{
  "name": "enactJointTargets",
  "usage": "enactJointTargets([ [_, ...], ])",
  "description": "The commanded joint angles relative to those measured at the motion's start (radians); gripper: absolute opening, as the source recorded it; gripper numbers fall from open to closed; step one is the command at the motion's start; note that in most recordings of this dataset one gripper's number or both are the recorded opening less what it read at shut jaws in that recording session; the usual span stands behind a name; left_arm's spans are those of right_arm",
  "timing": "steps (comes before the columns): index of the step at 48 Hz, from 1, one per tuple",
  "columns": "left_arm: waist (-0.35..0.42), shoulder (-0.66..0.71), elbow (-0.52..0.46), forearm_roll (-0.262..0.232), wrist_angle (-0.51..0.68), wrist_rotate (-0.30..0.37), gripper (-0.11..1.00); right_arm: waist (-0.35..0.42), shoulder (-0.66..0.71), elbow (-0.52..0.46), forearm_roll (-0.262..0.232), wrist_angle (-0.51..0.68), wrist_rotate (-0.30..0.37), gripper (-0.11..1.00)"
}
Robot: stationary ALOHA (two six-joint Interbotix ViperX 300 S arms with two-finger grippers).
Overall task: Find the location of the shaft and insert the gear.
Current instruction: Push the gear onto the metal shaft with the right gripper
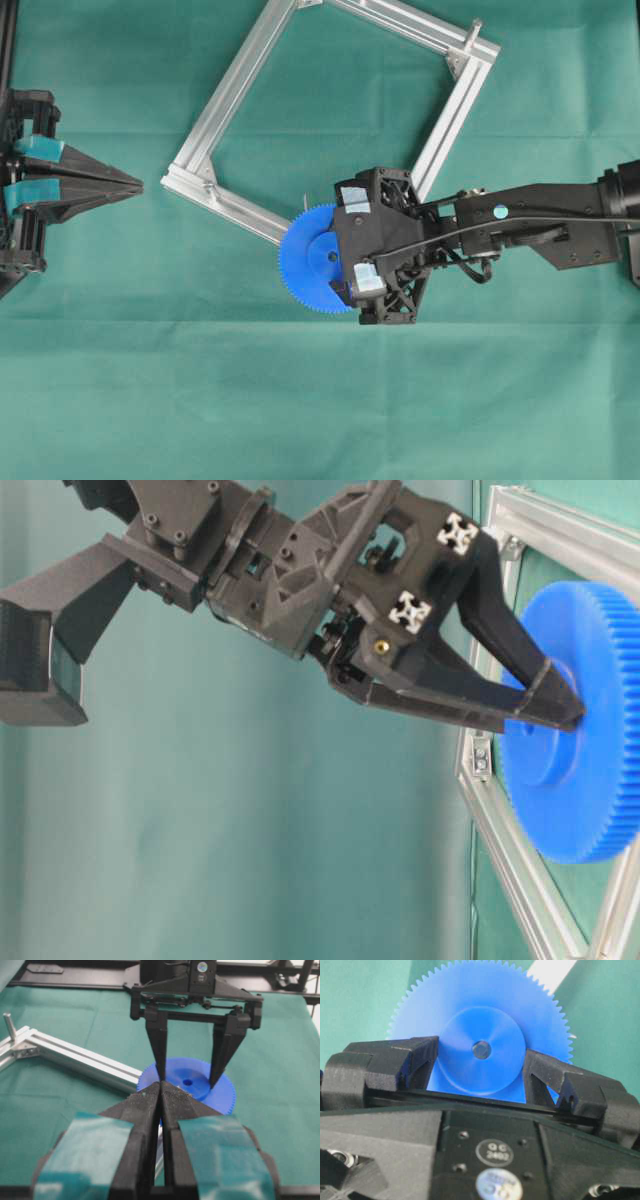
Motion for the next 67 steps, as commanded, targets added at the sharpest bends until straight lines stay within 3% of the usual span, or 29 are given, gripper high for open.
enactJointTargets([
  [1,0.003,0.008,-0.023,-0.002,-0.011,-0.002,0.01,0.011,0.002,0.011,0.014,-0.002,0.003,0.69],
  [67,0.005,0.008,-0.025,-0.002,-0.011,-0.002,0.01,-0.071,-0.032,0.101,0.000,-0.066,0.002,0.69],
])
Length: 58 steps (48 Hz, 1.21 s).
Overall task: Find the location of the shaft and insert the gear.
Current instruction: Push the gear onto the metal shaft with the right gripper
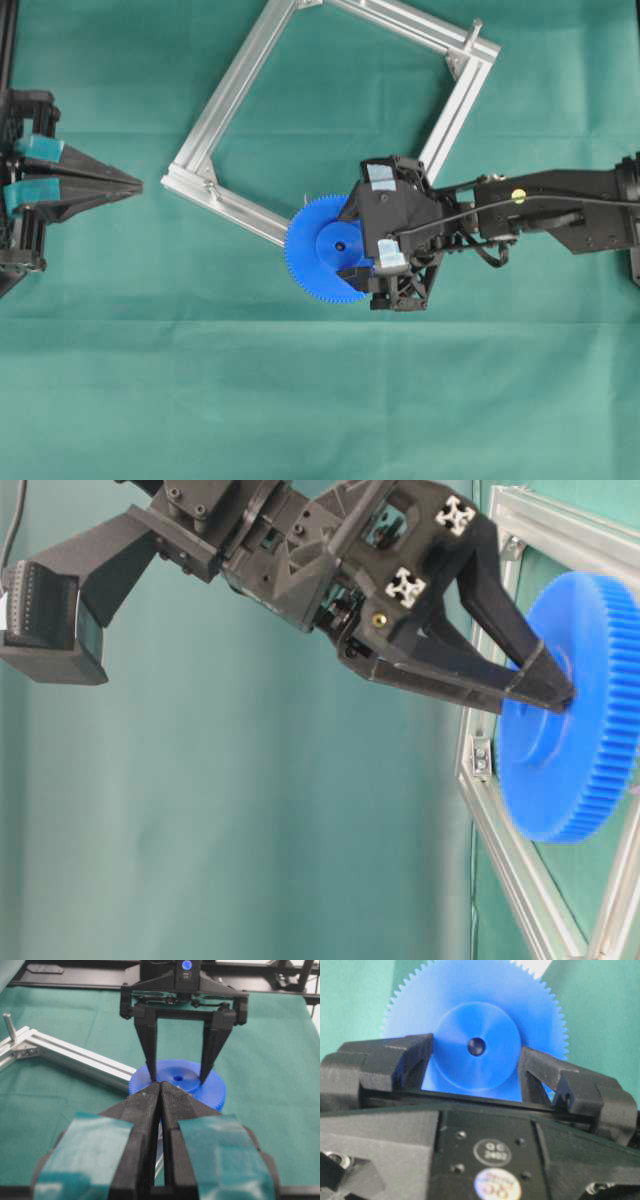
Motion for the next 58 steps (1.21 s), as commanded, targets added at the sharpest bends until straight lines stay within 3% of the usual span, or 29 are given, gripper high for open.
enactJointTargets([
  [1,0.003,0.008,-0.025,-0.002,-0.011,-0.002,0.01,-0.023,0.002,0.012,-0.002,0.009,0.002,0.69],
  [58,0.003,0.014,-0.023,-0.002,-0.012,-0.002,0.01,-0.011,0.035,-0.051,0.005,0.034,-0.002,0.69],
])
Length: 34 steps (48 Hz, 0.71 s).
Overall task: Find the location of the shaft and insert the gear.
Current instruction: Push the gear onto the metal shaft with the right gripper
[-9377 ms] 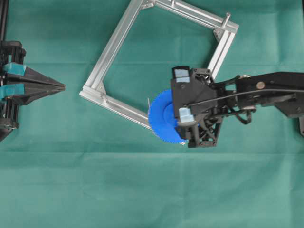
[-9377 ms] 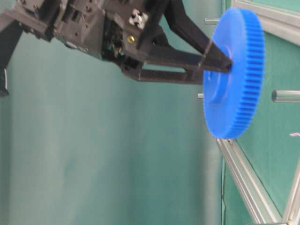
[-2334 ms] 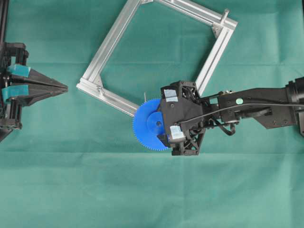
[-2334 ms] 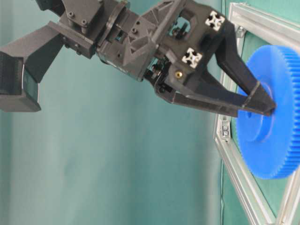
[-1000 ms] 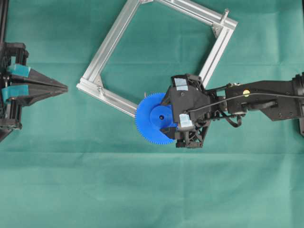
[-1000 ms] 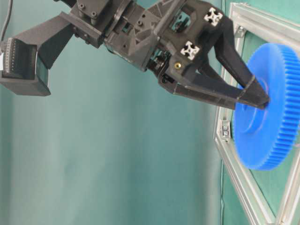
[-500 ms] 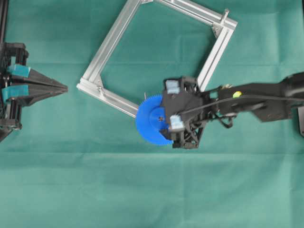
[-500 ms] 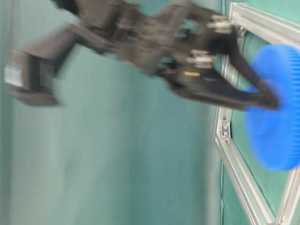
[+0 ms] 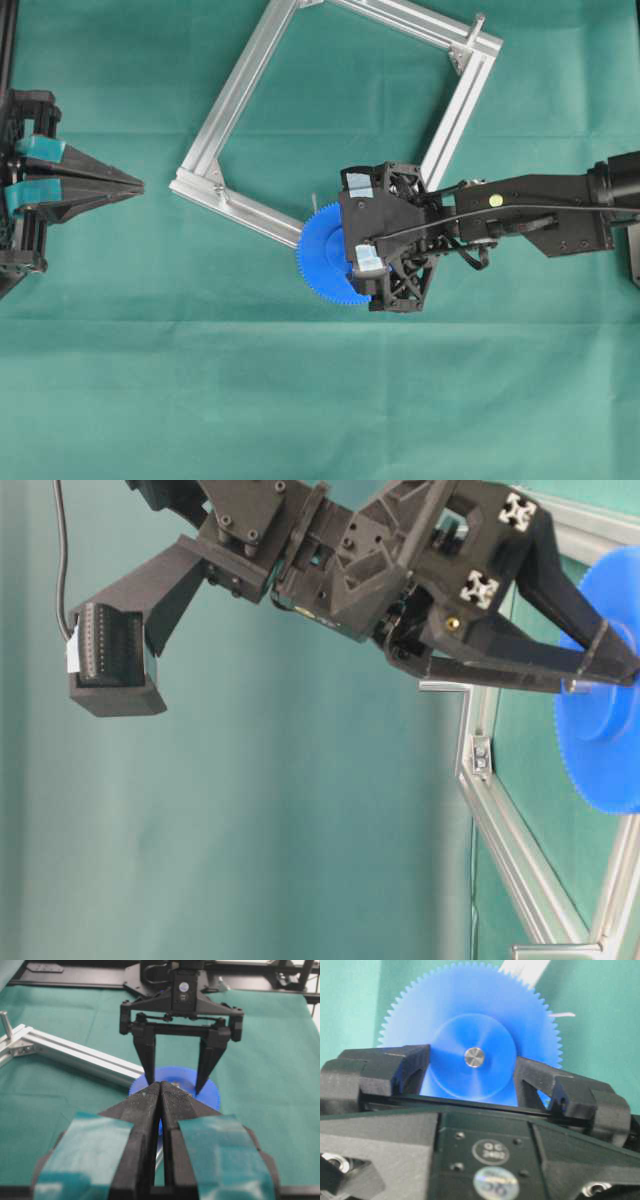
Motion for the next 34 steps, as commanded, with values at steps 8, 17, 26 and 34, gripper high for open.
enactJointTargets([
  [8,0.003,0.009,-0.023,-0.003,-0.011,-0.002,0.01,-0.005,-0.014,-0.018,-0.002,-0.005,0.000,0.69],
  [17,0.003,0.011,-0.023,-0.003,-0.011,-0.002,0.01,0.000,-0.008,-0.017,-0.002,-0.005,0.000,0.69],
  [26,0.002,0.009,-0.023,-0.003,-0.011,-0.002,0.01,0.002,0.011,-0.015,-0.002,0.000,0.000,0.69],
  [34,0.003,0.009,-0.023,-0.003,-0.011,-0.002,0.01,0.002,0.011,-0.015,-0.002,-0.002,0.000,0.69],
])
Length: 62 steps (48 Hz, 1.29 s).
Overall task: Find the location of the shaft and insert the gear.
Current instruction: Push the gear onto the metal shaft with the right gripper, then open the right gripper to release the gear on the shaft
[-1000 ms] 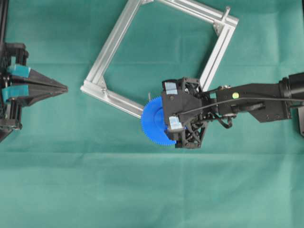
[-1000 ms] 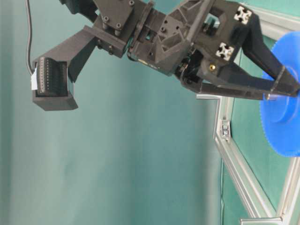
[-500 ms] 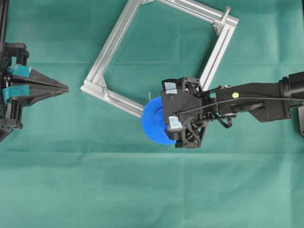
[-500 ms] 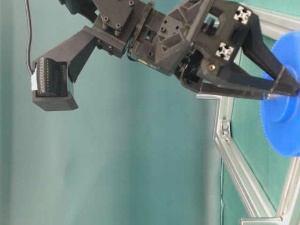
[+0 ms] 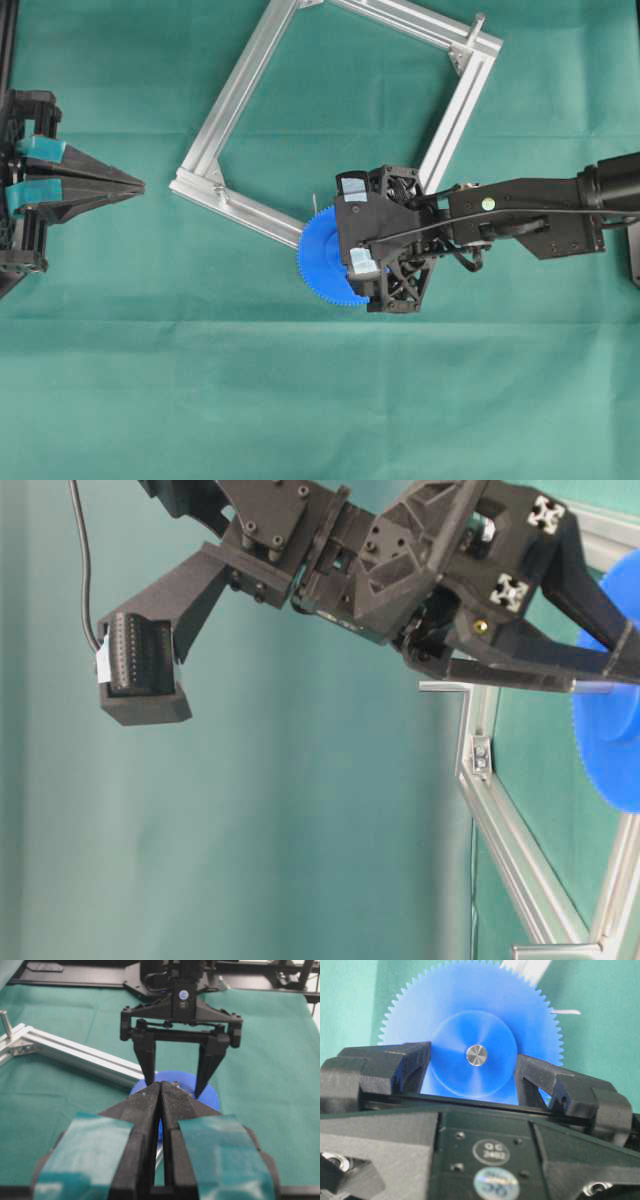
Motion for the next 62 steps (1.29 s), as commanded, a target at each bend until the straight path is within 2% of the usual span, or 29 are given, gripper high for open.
enactJointTargets([
  [1,0.003,0.008,-0.025,-0.002,-0.011,-0.002,0.01,-0.002,-0.015,-0.015,0.000,0.000,-0.002,0.69],
  [41,0.002,0.008,-0.023,-0.002,-0.011,-0.002,0.01,-0.002,-0.018,-0.028,-0.002,0.012,-0.002,0.69],
  [43,0.002,0.008,-0.025,-0.002,-0.011,-0.002,0.01,-0.003,-0.020,-0.029,-0.002,0.011,-0.003,0.73],
  [47,0.003,0.008,-0.023,-0.002,-0.011,-0.002,0.01,-0.003,-0.035,-0.034,-0.005,0.012,-0.003,0.87],
  [49,0.003,0.008,-0.025,-0.002,-0.008,-0.002,0.01,-0.002,-0.043,-0.034,-0.006,0.012,-0.005,0.89],
  [62,0.003,0.008,-0.023,-0.002,-0.005,-0.002,0.01,-0.002,-0.140,-0.034,-0.029,0.054,-0.006,0.88],
])
